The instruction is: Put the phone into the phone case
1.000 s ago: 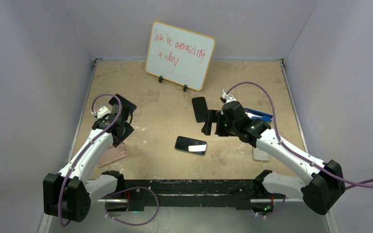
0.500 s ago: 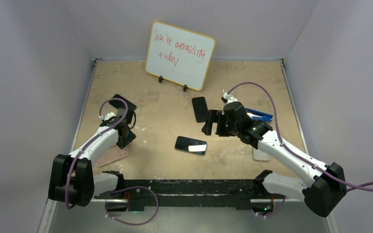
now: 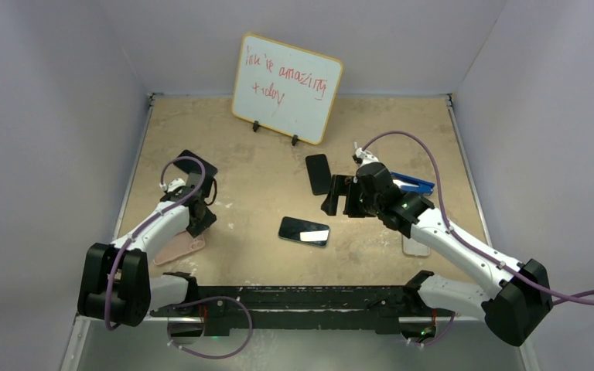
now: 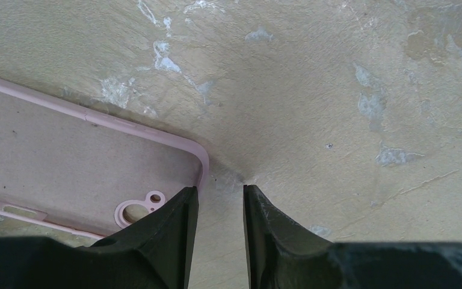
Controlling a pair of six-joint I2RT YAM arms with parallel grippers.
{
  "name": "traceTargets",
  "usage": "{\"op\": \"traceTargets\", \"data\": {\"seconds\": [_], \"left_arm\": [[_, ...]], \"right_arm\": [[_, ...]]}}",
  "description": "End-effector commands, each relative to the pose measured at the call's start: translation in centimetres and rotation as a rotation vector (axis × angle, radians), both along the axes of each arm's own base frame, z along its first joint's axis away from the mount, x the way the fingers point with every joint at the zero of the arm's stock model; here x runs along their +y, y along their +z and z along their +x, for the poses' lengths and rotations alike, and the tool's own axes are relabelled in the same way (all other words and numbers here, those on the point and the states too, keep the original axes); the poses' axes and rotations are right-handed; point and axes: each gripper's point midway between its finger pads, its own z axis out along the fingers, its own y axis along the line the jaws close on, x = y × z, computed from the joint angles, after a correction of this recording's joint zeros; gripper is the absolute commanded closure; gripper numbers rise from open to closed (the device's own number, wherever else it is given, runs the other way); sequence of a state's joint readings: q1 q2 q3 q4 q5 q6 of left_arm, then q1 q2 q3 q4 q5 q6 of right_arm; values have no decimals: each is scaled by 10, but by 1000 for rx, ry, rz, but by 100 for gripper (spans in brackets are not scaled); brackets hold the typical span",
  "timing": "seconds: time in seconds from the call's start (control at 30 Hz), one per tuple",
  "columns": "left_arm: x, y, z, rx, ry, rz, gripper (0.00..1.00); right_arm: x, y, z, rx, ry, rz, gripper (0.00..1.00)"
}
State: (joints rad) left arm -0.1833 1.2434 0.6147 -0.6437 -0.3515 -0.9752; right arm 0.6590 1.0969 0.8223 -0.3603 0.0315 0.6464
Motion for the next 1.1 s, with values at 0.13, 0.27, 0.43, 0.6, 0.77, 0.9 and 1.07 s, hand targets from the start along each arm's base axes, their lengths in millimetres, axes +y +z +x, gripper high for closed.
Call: {"op": "traceTargets", "data": {"seconds": [0.13,0.27,0.43,0.6,0.77,0.9,1.07], "left_arm": [[-16,9,20,-81,-29,-85,65],[-25,27,41,-165,-74,-119,64],[-10,46,42,-165,-70,-31,60],[0,40,29,-102,-74,20,57],[-6,22,16,-29,-109,-12,56],[-7,7,8,16,-120,-18,56],[-12,-6,7,36,-136,-39,57]], "right_arm": [[0,4,0,-23,11,9,4],[0,4,-1,-23,11,10,4],[-1,4,-1,-27,10,11,4],[2,2,0,-21,17,19,4],[6,-1,-1,-7,25,26,5],[6,0,0,-8,24,27,5],[5,-1,-1,-5,23,27,5]]}}
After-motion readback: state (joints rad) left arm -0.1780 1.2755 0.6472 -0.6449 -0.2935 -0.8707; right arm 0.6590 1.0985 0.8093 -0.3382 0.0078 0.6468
